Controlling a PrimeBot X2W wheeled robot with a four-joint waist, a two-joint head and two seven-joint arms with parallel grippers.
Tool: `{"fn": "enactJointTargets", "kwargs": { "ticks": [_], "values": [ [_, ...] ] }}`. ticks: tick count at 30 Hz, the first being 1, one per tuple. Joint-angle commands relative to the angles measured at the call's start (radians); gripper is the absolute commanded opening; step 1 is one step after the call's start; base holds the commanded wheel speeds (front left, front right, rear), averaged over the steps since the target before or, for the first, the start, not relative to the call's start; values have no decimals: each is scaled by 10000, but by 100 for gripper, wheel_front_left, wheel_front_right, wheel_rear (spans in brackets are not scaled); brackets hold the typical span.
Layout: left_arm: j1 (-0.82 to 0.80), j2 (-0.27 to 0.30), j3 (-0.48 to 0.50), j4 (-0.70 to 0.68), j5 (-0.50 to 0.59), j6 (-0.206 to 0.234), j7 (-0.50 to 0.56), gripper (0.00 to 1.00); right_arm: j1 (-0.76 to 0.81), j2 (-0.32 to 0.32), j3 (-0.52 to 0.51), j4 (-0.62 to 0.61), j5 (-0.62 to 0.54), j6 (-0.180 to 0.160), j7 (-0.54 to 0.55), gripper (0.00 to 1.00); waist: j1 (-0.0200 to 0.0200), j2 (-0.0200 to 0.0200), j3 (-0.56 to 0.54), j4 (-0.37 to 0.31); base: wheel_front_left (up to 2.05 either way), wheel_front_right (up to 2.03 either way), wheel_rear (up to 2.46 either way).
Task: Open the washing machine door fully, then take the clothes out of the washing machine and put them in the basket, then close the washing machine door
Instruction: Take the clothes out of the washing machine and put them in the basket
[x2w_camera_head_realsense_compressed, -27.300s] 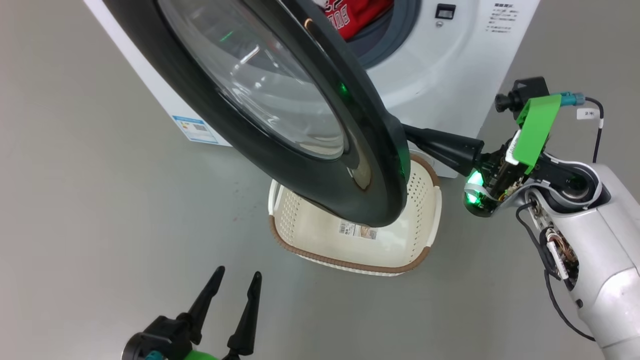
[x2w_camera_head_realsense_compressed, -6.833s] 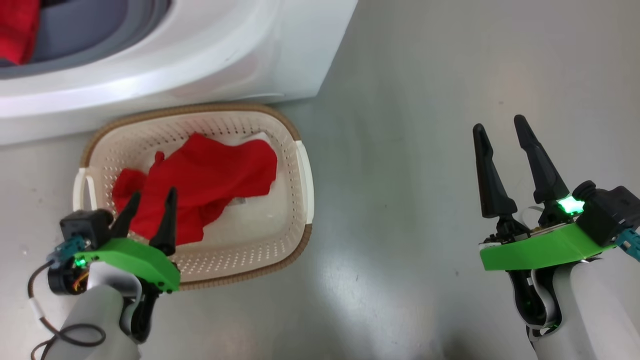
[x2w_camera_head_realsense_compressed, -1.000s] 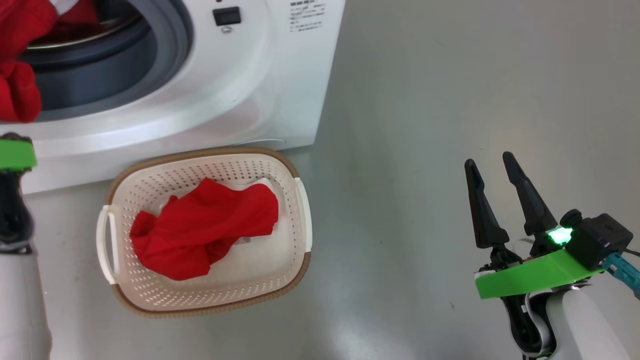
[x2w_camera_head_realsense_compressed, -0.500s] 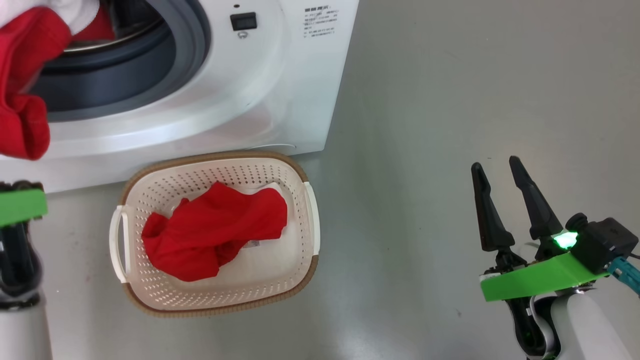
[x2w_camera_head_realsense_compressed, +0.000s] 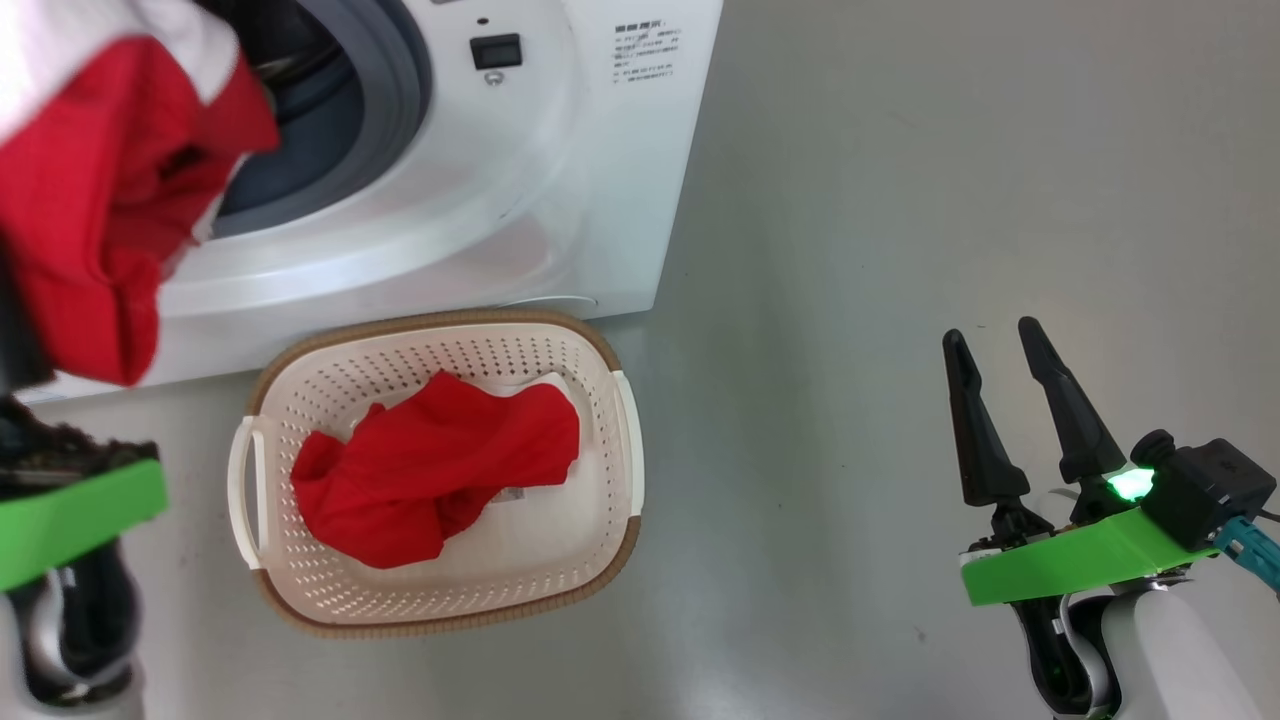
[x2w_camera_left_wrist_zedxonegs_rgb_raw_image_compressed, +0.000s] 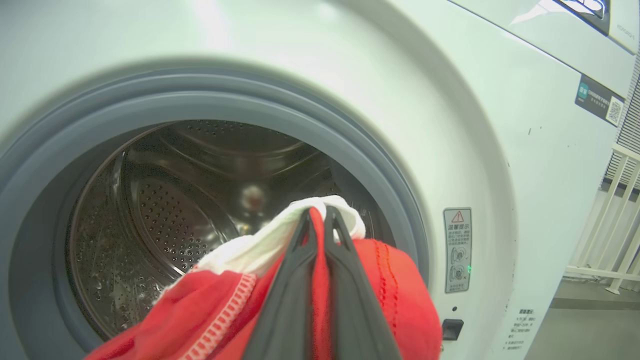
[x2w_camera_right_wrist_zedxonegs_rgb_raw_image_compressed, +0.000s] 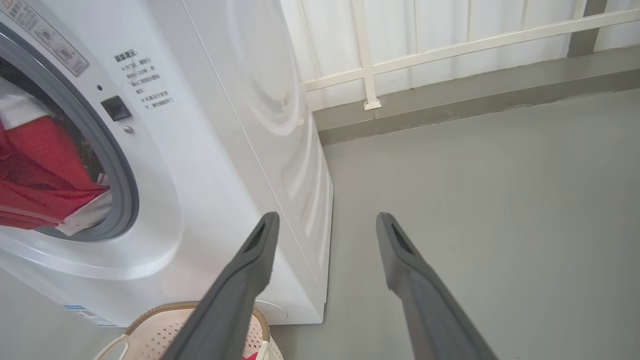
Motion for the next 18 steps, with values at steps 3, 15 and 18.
{"fn": "enactJointTargets", "kwargs": {
  "ticks": [3,15,18],
  "values": [
    [435,243,66,-25,220,-63,-44,0,248,-10,232,-218,-61,4,-63,100,0,0,-17,-16,0,0,0],
    [1081,-134,-659,2710,169,-63,-44,0,148,-10,346,-215,-12,4,-63,100,0,0,274,-19,0,0,0],
    [860,32,-903,3693,316,-63,-44,0,30,-10,365,-253,-4,4,-63,100,0,0,485,-39,0,0,0]
  ]
}}
